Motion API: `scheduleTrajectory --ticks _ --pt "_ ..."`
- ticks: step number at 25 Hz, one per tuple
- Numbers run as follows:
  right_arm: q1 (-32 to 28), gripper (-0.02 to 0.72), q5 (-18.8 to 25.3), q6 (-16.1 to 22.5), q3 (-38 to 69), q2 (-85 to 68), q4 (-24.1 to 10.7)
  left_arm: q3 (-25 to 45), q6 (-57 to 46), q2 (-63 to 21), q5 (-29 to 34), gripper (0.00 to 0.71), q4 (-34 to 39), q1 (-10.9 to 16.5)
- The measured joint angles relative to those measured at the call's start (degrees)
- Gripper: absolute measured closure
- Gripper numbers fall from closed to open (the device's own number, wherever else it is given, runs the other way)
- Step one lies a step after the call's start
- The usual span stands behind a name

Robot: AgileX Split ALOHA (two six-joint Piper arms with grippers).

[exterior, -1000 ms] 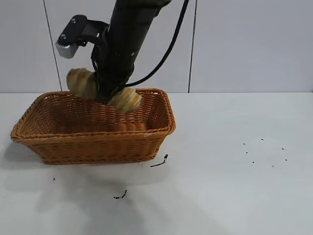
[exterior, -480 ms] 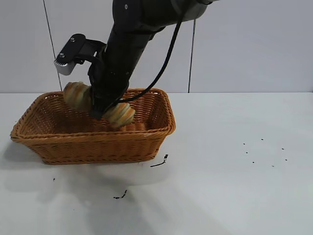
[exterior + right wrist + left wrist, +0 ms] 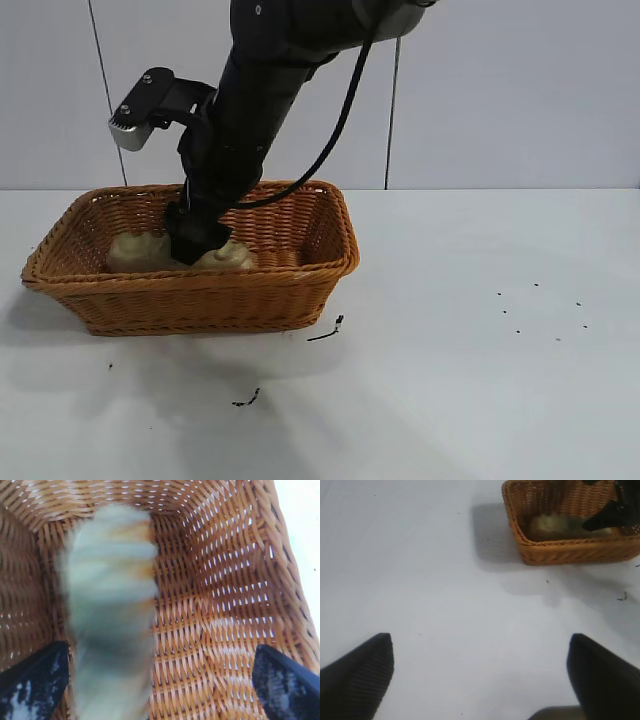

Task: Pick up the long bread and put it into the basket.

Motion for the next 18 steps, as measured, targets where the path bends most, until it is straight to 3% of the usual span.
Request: scheduleTrajectory --ticks 2,4,7,10,13,18 --pt "-0.4 0.014 0.9 4.7 0.0 -1.4 1.3 0.0 0.0 0.0 0.0 0.017 0.0 0.0" --pt "-0.8 0.014 2.4 13.0 0.0 -3.2 1.2 0.0 0.0 0.0 0.0 0.017 0.0 0.0" --pt "-1.2 0.014 5.7 27.1 0.0 -5.8 -1.3 0.0 0.0 -0.3 0.0 0.017 0.0 0.0" --pt "-2.4 0.014 9.7 37.9 -0.8 -7.1 -3.6 0.0 0.0 -0.5 0.0 0.017 0.0 0.0" --pt "-4.8 0.014 13.3 42.2 -1.9 -7.1 -4.5 0.0 0.0 -0.5 0.0 0.017 0.0 0.0" --pt "-10.5 0.014 15.8 42.8 -2.3 -7.1 -4.9 0.0 0.0 -0.5 0.0 0.017 0.0 0.0"
